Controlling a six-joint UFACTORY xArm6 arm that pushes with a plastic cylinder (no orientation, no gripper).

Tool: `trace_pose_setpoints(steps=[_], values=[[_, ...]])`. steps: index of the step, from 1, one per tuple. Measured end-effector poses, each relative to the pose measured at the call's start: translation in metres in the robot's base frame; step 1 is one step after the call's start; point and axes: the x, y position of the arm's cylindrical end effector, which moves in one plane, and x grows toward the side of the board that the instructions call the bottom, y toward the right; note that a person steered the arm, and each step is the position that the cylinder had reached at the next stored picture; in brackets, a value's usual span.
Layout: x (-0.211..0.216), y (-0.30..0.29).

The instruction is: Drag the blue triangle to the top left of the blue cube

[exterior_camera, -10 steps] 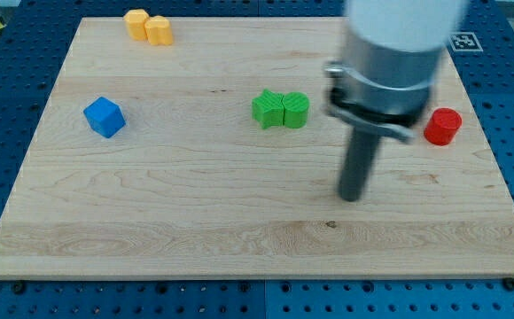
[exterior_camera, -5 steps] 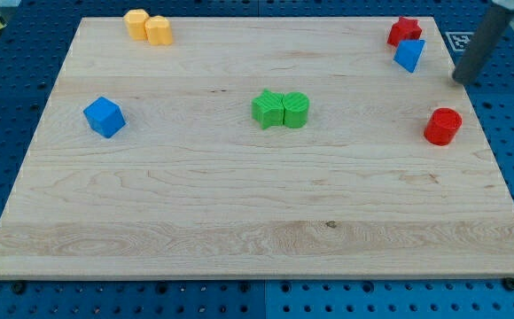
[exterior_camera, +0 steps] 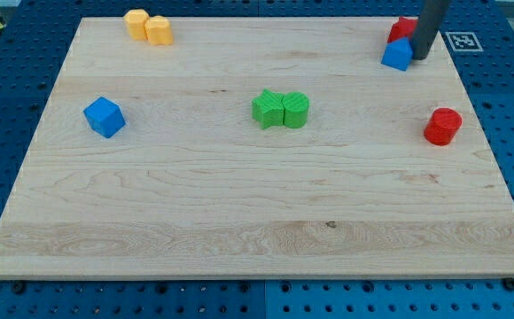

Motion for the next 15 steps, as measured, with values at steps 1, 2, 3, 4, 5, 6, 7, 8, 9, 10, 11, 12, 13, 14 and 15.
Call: trace_pose_setpoints(steps=[1,2,3,4,5,6,7,8,9,10,11,12,13,14,15], values=[[0.0,-0.038],[0.0,-0.074],[0.0,-0.107],[0.014,-0.116],[0.029,-0.117],[0.029,-0.134],[0.037,-0.142],[0.047,-0.142],[0.049,-0.142],[0.065,-0.142],[0.071,-0.143],[0.071,-0.152],[0.071,-0.168],[0.071,-0.188],[0.071,-0.221]])
